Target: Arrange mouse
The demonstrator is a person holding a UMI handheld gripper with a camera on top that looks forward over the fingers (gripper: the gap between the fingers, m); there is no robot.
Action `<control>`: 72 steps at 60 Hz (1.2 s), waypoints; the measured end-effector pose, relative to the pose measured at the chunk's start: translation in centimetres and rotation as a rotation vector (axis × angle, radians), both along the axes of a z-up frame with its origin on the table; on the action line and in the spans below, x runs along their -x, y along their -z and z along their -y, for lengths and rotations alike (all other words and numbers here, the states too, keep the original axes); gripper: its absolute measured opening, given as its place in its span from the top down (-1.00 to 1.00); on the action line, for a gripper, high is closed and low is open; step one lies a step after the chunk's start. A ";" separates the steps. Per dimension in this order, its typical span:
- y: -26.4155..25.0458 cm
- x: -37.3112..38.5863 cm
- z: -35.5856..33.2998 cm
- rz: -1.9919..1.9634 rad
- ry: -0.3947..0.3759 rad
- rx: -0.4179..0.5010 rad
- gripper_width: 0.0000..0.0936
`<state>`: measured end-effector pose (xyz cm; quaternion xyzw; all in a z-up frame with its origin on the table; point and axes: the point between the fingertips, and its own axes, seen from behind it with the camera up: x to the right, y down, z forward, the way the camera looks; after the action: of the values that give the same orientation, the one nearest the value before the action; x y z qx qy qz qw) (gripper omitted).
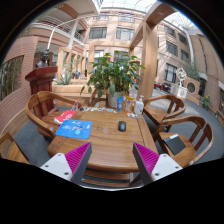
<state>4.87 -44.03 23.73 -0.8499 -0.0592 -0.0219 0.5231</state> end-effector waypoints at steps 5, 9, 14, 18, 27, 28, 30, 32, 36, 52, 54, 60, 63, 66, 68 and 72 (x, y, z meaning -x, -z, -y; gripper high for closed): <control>0.9 -0.3 -0.1 -0.001 0.007 0.021 -0.81; 2.0 -0.7 -0.5 -0.003 0.014 0.047 -0.81; 4.5 -1.7 -2.5 -0.014 0.028 0.084 -0.81; 6.7 -2.6 -3.9 -0.023 0.045 0.115 -0.81; 11.5 -4.2 -8.1 -0.022 0.080 0.175 -0.81; 12.0 -4.3 -8.7 -0.023 0.085 0.178 -0.81; 12.9 -4.5 -10.1 -0.027 0.092 0.184 -0.81; 13.8 -4.6 -11.6 -0.032 0.100 0.189 -0.81; 15.5 -4.8 -15.0 -0.046 0.119 0.193 -0.81; 19.8 -5.5 -29.5 -0.042 0.160 0.169 -0.82; 20.2 -6.0 -31.3 -0.035 0.166 0.168 -0.82; 20.9 -7.0 -36.2 -0.014 0.171 0.146 -0.81; 21.6 -7.4 -38.5 -0.007 0.173 0.144 -0.80; 22.5 -7.7 -40.4 -0.010 0.180 0.156 -0.77; 23.1 -7.7 -41.4 -0.015 0.179 0.170 -0.75; 23.9 -7.9 -43.4 -0.036 0.184 0.177 -0.66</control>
<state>12.82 -0.63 -0.19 -0.8948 0.0265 -0.0494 0.4429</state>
